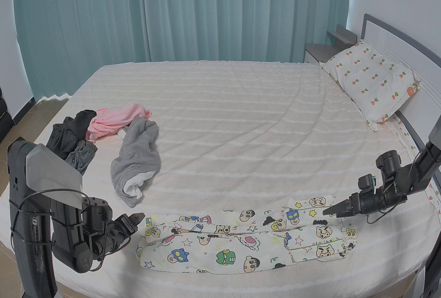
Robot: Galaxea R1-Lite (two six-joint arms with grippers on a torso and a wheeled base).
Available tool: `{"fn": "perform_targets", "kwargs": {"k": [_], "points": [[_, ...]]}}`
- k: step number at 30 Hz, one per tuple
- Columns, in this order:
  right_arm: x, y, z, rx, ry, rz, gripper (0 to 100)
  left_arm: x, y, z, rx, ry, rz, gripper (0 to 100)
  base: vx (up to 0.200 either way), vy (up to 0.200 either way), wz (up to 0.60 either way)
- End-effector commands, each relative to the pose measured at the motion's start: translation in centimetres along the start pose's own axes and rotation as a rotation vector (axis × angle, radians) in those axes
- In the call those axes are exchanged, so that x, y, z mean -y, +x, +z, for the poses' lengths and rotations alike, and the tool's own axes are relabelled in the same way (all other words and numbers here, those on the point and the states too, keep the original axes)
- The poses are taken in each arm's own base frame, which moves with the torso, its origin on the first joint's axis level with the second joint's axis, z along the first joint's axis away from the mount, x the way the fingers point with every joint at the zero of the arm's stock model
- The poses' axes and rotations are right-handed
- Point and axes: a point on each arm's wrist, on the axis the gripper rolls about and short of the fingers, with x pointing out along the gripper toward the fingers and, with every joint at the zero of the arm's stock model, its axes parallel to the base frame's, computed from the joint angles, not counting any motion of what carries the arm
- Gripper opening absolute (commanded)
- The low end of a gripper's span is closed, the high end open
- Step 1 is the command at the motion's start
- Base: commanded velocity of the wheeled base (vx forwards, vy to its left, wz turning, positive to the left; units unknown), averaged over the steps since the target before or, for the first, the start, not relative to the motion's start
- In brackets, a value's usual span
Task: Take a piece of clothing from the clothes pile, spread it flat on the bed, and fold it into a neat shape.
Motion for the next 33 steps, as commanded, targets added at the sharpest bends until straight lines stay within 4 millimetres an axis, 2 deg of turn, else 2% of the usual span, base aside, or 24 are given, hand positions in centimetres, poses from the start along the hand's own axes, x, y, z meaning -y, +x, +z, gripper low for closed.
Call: {"fn": "perform_targets", "kwargs": {"k": [1,4,10,15,19,26,33], "points": [[-0.2,-2.1,-2.1,0.084,0.002,0.053,100,1.9,2.8,1.1,0.009,-0.031,-0.021,100,0.000,0.000,0.00],[0.0,-2.2,-2.1,0.095,0.006,0.066,100,2.9,3.8,1.4,-0.032,-0.037,0.003,100,0.000,0.000,0.00],[-0.1,-2.3,-2.3,0.094,0.004,0.087,100,6.8,4.5,5.2,-0.077,-0.193,0.045,100,0.000,0.000,0.00],[-0.1,-2.2,-2.4,0.091,0.008,0.089,100,7.1,4.9,5.4,-0.143,-0.178,0.102,100,0.000,0.000,0.00],[-0.1,-2.2,-2.3,0.092,0.007,0.089,100,6.4,4.7,4.6,-0.226,-0.081,0.081,100,0.000,0.000,0.00],[-0.1,-2.2,-2.5,0.089,0.004,0.089,100,6.5,4.6,4.5,-0.230,-0.029,0.074,100,0.000,0.000,0.00],[-0.1,-2.2,-2.5,0.089,0.004,0.089,100,7.4,4.5,3.6,-0.250,0.009,0.049,100,0.000,0.000,0.00]]}}
